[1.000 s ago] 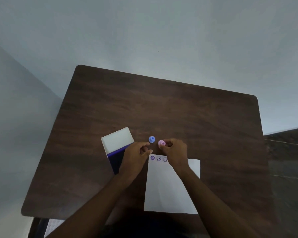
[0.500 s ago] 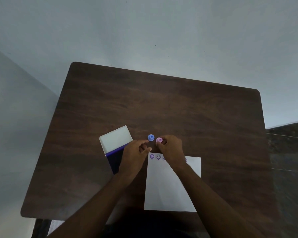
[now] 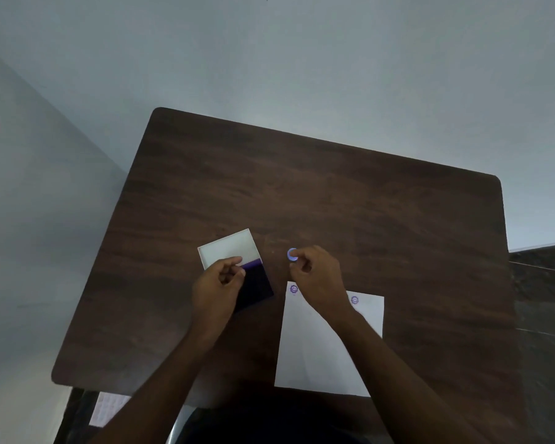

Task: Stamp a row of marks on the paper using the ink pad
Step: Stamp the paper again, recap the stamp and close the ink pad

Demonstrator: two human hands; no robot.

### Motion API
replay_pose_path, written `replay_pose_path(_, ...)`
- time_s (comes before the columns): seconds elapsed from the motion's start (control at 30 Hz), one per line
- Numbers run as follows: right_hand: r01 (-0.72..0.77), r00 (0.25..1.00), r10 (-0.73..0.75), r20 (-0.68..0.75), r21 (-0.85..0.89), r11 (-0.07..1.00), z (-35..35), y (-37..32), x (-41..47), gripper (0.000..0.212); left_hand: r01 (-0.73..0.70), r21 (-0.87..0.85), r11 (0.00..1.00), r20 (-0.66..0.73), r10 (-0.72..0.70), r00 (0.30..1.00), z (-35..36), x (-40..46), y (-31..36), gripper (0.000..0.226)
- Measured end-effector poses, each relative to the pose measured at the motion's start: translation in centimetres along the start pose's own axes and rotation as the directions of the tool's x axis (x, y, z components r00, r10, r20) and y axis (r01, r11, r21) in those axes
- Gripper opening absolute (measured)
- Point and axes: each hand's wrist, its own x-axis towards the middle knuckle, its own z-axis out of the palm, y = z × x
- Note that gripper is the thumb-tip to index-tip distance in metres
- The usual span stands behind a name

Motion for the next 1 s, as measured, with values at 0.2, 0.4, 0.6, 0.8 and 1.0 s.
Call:
replay_pose_path(0.2, 0.074, 0.963, -0.058, 0.264, -0.053, 0.996, 2.4, -4.2, 1.5, 0.031, 0.138, -0.212, 0.967, -0.093, -0.161, 0.983, -2.8, 0.6, -1.1, 0.032)
replay_pose_path(0.4, 0.094, 0.961, -0.055, 0.27, -0.134, 0.987, 4.4, -5.5, 3.0, 0.044, 0.202, -0.341, 0.918, -0.128, -0.258, 0.957, -4.2, 1.1, -1.4, 0.045)
replay_pose_path(0.6, 0.042, 0.959, -0.003, 0.285, -0.131, 0.991, 5.6, -5.6, 4.0, 0.038, 0.245, -0.385, 0.89, -0.095, -0.303, 0.948, -4.0, 1.6, -1.7, 0.047)
replay_pose_path(0.8, 0.009, 0.972, -0.002, 0.235, -0.03, 1.0, 5.1, -6.0, 3.7, 0.036, 0.251, -0.391, 0.886, -0.004, -0.275, 0.962, -3.8, 1.6, -1.6, 0.04)
replay_pose_path(1.0, -0.075, 0.984, 0.055, 0.168, 0.114, 0.991, 4.0, -5.6, 2.8, 0.036, 0.187, -0.438, 0.879, -0.106, -0.257, 0.961, -4.6, 0.7, -0.6, 0.039)
